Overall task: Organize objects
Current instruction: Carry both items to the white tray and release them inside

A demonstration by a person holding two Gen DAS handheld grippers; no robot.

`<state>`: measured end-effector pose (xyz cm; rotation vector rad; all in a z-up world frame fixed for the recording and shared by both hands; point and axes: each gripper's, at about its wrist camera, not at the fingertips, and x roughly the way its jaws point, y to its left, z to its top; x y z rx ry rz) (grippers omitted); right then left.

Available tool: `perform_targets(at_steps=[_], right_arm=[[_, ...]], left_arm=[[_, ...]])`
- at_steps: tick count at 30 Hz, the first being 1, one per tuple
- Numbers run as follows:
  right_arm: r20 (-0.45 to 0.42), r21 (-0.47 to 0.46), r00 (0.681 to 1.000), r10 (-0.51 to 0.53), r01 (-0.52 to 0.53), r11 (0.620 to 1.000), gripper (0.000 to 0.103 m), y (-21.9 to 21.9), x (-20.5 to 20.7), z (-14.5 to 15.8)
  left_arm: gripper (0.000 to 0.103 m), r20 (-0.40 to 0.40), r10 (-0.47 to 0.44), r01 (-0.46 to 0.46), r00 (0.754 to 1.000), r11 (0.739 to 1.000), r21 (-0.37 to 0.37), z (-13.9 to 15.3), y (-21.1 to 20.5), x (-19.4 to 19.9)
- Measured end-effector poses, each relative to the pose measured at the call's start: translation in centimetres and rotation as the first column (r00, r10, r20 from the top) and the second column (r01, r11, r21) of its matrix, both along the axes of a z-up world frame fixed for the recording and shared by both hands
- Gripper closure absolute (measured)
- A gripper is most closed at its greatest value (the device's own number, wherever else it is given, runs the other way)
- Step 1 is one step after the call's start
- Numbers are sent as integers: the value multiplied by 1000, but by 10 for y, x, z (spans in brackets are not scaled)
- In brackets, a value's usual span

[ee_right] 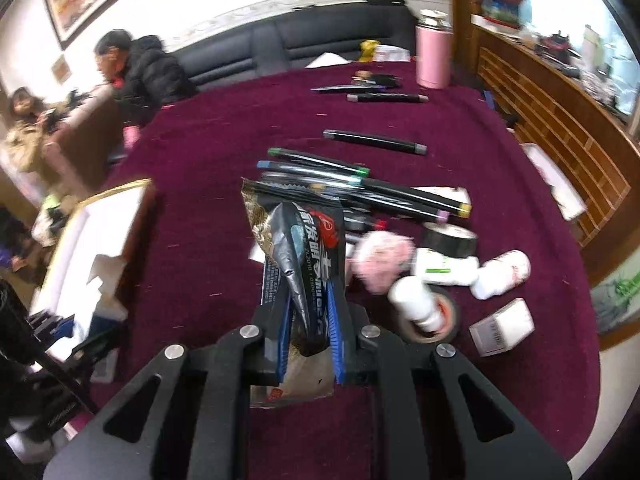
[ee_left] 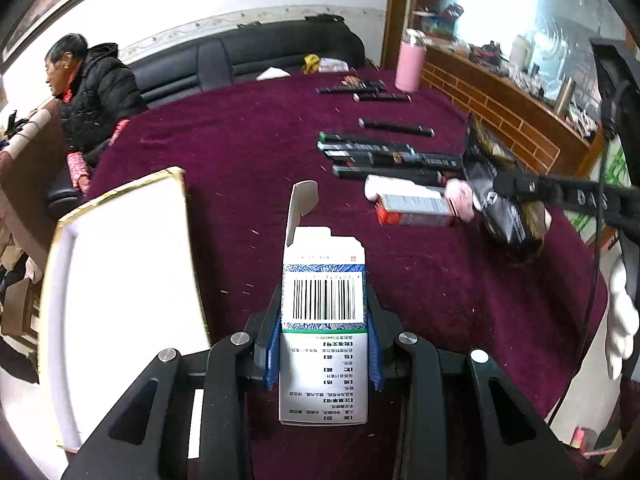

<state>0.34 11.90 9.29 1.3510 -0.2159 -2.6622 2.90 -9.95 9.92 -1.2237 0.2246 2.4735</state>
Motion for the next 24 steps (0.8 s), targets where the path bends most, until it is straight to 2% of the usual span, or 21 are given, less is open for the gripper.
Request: perform_targets(at_steps=[4,9,13,16,19,22,24], right_arm=[[-8,-78,993,119,-119,990,89,-39,-4,24],[-7,-203,964,265,-261,944,89,-96,-29,47],[-20,-251,943,331,-325,912,88,-145,-57,57],[12,-264,939,343,-328,907,88,-184,-90,45],[61,-249,946,317,-293,923,88,-216,-123,19],[143,-240,948,283,-244,940,88,-236,-152,-23],[191,-210,950,246,-205,956,88,-245,-168,-49]], left_arm=[[73,-47,47,-47,998,999,-2,31,-29,-7],[73,-129,123,-128,984,991,-36,74,-67,-24],[73,-149,211,-220,966,974,-48,89,-100,-54],[73,-139,294,-306,946,949,-79,76,-121,-85],[73,-73,339,-343,938,938,-45,45,-141,-116],[73,-7,365,-365,931,931,-20,7,-151,-144],[73,33,383,-382,923,923,-36,-20,-154,-164]])
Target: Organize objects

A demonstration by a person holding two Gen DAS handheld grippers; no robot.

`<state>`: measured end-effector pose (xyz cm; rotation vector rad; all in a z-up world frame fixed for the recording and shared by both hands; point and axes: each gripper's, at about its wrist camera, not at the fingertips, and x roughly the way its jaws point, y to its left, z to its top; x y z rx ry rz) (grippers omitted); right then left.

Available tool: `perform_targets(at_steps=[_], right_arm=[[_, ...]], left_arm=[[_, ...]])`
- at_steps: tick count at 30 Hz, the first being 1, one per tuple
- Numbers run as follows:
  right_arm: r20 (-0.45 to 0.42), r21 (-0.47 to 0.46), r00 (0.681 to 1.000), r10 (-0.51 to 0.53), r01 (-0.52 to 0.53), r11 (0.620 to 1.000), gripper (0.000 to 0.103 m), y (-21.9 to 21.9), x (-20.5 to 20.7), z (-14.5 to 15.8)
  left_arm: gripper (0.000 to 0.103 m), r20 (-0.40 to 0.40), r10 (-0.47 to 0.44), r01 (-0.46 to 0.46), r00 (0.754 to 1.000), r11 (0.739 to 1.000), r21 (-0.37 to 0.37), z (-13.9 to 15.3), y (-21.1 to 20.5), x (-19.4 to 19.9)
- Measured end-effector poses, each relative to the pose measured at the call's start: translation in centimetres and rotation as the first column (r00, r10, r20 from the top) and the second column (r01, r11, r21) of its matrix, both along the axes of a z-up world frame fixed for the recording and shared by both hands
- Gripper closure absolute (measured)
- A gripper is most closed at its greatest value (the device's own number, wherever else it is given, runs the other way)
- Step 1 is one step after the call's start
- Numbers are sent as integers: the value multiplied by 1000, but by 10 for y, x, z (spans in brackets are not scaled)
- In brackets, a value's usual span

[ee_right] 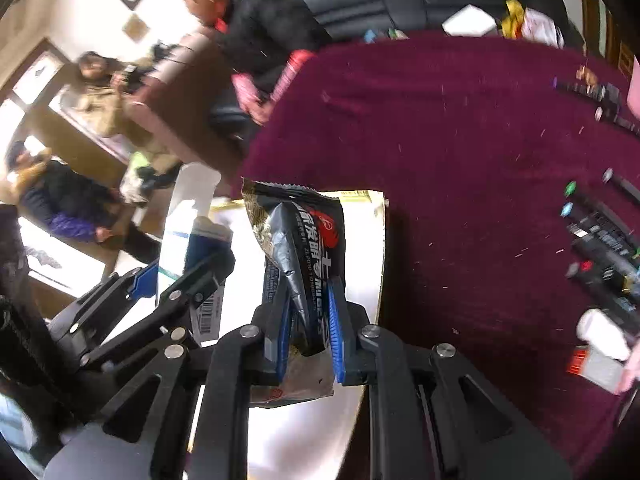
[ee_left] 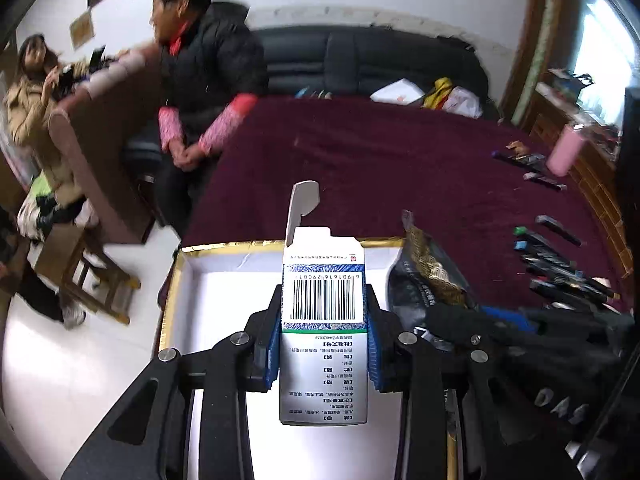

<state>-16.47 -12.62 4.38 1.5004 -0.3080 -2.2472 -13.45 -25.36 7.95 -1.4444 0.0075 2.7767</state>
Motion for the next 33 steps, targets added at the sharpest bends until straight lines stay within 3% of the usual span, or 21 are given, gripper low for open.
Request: perform_targets(at_steps=[6,14,20,25,31,33], right_arm=[[55,85,997,-58,53,995,89,-5,-30,-45],[9,155,999,-35,33,987,83,-13,-28,-38],[-26,165,999,-33,37,986,80,-9,-18,-30],[-84,93,996,-39,47,995,78,1,-14,-16],[-160,8,986,-43,45,999,73,18,-5,11],[-176,-22,983,-55,52,998,73,28,2,21]], left_arm=[[73,70,11,-15,998,998,56,-49,-6,-31],[73,94,62,-76,994,986,146,-67,-20,-37],[69,92,82,-98,992,978,183,-63,-27,-41],[68,65,105,-116,992,975,192,-51,-24,-41],[67,-18,131,-128,991,985,120,-21,-16,-27],[59,-50,134,-130,990,989,71,-8,-6,-14]])
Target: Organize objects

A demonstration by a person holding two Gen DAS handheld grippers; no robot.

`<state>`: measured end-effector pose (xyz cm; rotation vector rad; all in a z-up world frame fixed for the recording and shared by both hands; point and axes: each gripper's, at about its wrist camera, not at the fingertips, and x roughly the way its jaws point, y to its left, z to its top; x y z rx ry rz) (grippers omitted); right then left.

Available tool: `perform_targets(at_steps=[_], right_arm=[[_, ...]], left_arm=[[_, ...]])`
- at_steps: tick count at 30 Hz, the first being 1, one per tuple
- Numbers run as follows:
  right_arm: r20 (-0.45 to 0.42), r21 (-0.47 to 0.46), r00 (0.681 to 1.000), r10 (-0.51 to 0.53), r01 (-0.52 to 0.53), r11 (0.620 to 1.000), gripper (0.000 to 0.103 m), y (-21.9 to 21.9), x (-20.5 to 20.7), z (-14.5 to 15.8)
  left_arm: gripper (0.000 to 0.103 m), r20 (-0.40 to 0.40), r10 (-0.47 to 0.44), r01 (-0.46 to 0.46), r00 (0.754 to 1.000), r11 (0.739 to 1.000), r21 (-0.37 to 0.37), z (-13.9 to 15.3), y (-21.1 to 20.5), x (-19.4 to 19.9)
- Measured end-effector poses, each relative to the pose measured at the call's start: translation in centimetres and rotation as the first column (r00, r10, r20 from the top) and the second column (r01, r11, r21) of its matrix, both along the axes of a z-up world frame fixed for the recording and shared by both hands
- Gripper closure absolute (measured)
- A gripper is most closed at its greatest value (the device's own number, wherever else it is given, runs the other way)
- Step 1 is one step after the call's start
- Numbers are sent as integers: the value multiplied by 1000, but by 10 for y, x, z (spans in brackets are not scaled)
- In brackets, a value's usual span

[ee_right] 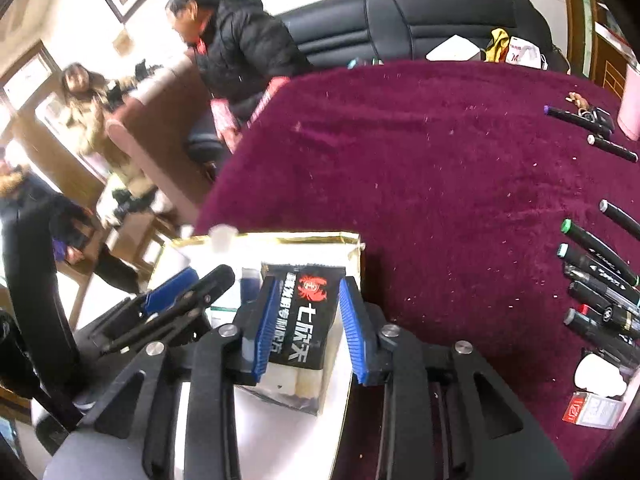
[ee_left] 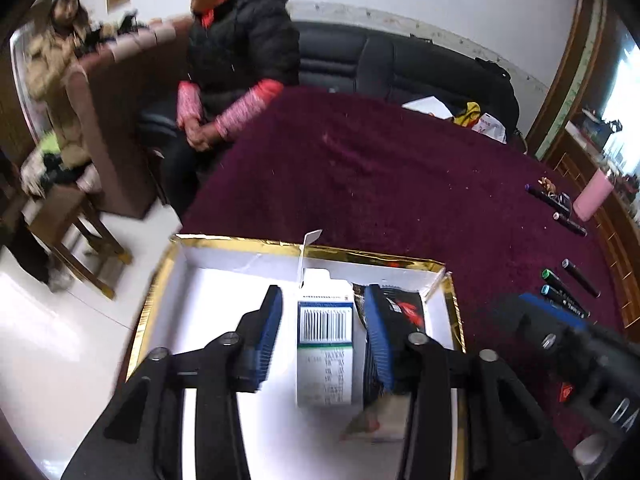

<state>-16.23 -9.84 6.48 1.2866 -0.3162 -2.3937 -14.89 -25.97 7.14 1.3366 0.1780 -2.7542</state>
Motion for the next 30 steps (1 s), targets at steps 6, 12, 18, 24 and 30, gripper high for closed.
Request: perform_targets(at_steps=[6,12,18,24,30], right_arm=[[-88,-67,995,-56,51,996,44,51,41,27],[-166,-34,977,-134,130,991,44,114,86,35],[-451,104,852,-265,345,933,12,172,162,49],[-414,98,825,-385,460,882,12,249,185,33],[-374,89,803,-465,530,843,12,310,198,21]], left_arm=[[42,-111,-58,46,992,993,-106,32,46,50],[42,-144,-137,120,980,985,-120,47,91,78],[42,-158,-225,193,961,961,-197,55,147,104],[42,-137,-296,256,945,934,-250,46,208,114],[42,-72,-367,337,927,903,-266,20,269,99]])
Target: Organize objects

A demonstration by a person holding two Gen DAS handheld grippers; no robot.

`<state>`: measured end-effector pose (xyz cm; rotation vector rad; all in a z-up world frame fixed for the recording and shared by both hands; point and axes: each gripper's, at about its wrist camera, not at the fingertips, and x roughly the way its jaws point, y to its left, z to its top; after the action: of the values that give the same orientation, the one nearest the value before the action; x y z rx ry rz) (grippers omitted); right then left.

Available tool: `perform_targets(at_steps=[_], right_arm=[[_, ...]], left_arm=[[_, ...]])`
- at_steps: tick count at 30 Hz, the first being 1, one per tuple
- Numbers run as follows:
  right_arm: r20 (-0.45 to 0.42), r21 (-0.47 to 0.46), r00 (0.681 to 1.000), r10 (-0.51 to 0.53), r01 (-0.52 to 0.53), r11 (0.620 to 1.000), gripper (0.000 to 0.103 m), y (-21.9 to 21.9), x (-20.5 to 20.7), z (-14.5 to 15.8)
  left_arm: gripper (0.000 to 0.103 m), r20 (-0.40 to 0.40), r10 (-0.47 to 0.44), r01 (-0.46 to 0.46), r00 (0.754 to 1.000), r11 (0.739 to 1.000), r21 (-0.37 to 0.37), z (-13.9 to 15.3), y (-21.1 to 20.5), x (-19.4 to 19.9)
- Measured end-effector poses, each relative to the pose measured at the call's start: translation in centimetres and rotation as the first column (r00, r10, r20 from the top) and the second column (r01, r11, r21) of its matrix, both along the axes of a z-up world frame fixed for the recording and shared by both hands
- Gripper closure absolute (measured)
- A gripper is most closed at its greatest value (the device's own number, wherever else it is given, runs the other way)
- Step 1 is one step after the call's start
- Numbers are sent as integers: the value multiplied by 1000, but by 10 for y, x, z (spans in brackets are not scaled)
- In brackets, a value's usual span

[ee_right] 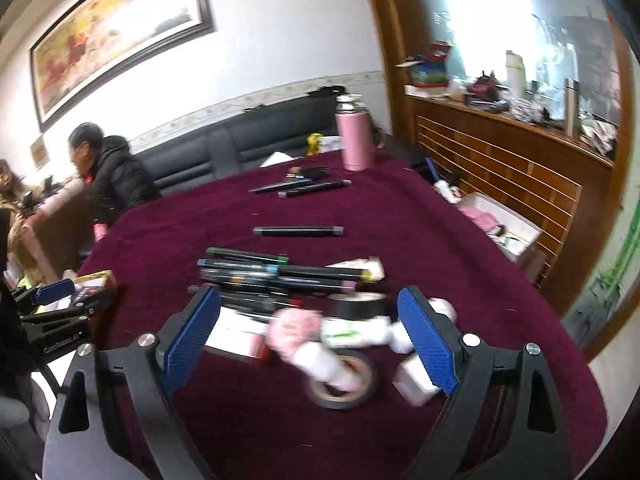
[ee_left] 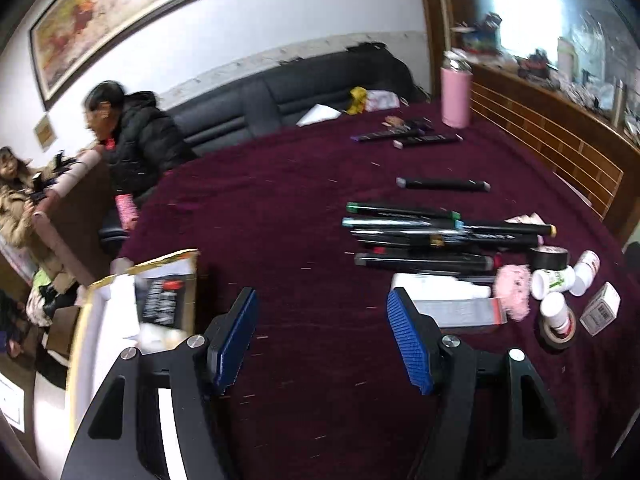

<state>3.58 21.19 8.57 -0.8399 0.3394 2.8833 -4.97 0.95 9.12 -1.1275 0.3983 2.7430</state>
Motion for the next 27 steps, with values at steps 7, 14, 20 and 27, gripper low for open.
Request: perform_targets(at_steps=[7,14,20,27], right_arm=[[17,-47,998,-61,62,997,12,62,19,-13],[24,-92,998,-51,53,994,12,78,20,-21],[26,-96,999,-23,26,995,12,71,18,-22],[51,-100,999,16,-11,995,12,64,16,-28]], left_arm=[[42,136,-65,50,989,992,112,-30,32,-59],[43,289,-137,87,948,980,181,-66,52,-101],[43,407,-360,199,840,900,387,-72,59,-70],[43,344,-479,370,808,866,337,-48,61,-28]])
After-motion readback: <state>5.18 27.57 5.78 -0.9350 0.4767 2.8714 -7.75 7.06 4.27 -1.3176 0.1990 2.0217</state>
